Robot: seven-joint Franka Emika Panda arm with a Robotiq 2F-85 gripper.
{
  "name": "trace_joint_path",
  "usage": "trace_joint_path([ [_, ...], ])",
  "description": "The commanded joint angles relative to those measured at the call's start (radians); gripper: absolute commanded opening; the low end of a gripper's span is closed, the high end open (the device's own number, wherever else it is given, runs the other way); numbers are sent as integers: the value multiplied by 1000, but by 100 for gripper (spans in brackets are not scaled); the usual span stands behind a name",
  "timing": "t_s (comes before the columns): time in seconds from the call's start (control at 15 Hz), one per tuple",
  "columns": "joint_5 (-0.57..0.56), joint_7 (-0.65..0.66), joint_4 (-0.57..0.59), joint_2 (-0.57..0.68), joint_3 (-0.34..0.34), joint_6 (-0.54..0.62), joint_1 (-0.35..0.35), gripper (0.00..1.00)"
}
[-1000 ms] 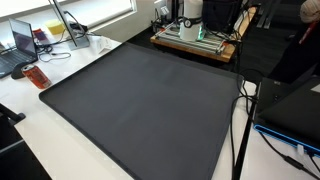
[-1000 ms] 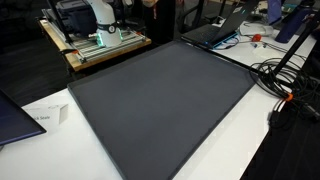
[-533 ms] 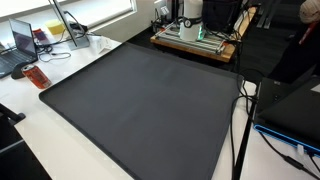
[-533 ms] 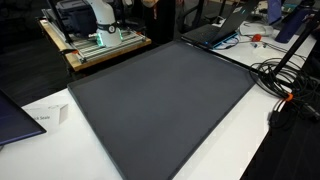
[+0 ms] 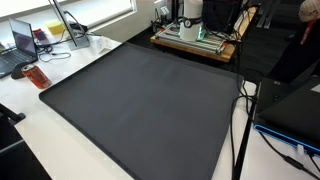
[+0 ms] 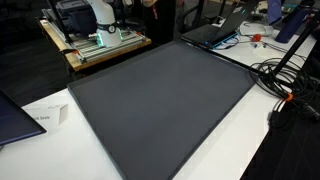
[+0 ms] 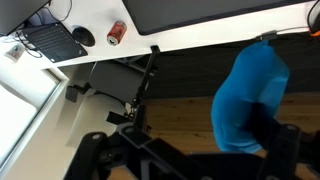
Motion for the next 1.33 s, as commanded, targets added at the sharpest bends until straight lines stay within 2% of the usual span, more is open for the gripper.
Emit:
trace_joint_path([
  [0.0,-3,0,8,5,-7,-5,10,100],
  [0.67,98,-24,-22,58,-44,-9,12,100],
  [1.27,298,-116,-67,79,-108,-38,5,100],
])
